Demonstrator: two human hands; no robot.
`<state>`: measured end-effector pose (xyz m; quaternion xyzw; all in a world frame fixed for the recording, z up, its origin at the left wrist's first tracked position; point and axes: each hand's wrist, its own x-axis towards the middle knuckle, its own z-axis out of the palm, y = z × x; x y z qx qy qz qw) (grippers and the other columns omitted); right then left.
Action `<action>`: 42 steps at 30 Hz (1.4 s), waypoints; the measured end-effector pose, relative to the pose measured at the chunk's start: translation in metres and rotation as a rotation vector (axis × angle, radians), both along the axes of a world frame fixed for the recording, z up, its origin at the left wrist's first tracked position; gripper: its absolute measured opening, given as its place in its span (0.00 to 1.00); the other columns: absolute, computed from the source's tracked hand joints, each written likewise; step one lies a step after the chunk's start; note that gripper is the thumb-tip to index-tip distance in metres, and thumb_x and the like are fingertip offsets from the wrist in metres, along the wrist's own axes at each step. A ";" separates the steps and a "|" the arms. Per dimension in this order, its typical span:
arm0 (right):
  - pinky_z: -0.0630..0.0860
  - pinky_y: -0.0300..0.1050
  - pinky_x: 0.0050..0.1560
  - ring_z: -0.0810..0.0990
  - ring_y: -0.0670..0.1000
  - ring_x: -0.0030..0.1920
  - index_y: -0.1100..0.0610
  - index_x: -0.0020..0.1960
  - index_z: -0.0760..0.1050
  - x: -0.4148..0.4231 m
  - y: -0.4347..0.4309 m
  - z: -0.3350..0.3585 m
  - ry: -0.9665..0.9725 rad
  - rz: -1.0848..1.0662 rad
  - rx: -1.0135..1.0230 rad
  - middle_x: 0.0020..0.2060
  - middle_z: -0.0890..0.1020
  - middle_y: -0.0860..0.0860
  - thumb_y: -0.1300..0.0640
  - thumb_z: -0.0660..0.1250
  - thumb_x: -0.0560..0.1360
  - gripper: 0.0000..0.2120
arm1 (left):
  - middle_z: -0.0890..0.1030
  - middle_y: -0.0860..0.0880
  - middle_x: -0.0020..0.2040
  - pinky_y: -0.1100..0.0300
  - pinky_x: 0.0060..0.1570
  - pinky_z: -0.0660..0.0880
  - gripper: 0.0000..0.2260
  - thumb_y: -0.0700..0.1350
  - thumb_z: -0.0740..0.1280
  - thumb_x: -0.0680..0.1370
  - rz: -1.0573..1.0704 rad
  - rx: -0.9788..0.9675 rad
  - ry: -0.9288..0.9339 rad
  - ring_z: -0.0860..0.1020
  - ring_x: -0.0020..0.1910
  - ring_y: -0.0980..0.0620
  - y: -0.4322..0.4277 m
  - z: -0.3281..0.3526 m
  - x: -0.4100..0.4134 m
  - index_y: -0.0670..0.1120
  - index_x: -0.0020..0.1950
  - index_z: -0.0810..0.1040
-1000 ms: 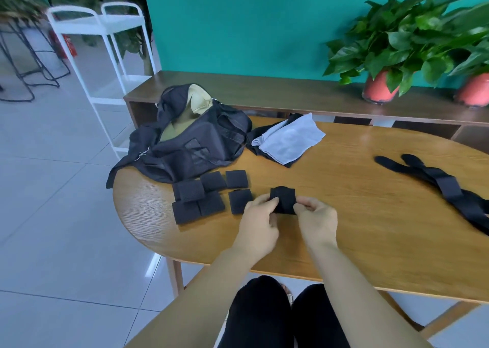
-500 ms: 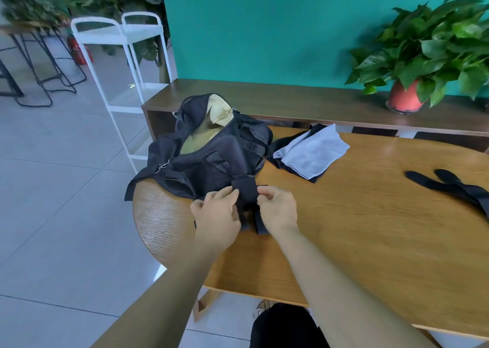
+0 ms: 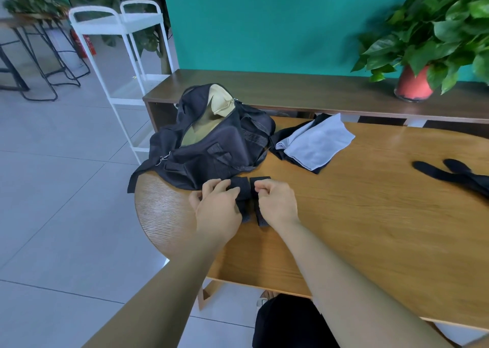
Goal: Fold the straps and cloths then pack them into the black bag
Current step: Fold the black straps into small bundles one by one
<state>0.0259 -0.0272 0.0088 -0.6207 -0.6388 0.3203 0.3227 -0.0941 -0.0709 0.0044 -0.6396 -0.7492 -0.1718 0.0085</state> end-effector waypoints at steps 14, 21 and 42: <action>0.76 0.45 0.54 0.78 0.50 0.57 0.52 0.61 0.78 0.104 -0.024 0.009 0.011 -0.148 -0.023 0.57 0.81 0.48 0.61 0.58 0.78 0.16 | 0.65 0.54 0.74 0.49 0.62 0.49 0.18 0.40 0.58 0.77 -0.149 -0.034 0.024 0.54 0.73 0.52 -0.015 0.013 0.085 0.56 0.64 0.75; 0.78 0.47 0.50 0.80 0.53 0.52 0.51 0.63 0.77 0.196 -0.035 0.009 -0.057 -0.261 -0.004 0.55 0.82 0.50 0.60 0.58 0.78 0.16 | 0.69 0.55 0.71 0.50 0.59 0.50 0.16 0.39 0.59 0.76 -0.301 -0.022 0.033 0.58 0.71 0.53 -0.003 0.012 0.165 0.53 0.59 0.78; 0.59 0.55 0.64 0.60 0.59 0.69 0.54 0.63 0.73 0.410 -0.010 -0.014 -0.869 -0.488 0.000 0.68 0.68 0.56 0.55 0.61 0.76 0.16 | 0.68 0.56 0.72 0.50 0.60 0.48 0.16 0.45 0.58 0.80 -0.597 -0.075 0.058 0.58 0.72 0.55 0.045 -0.015 0.342 0.56 0.65 0.75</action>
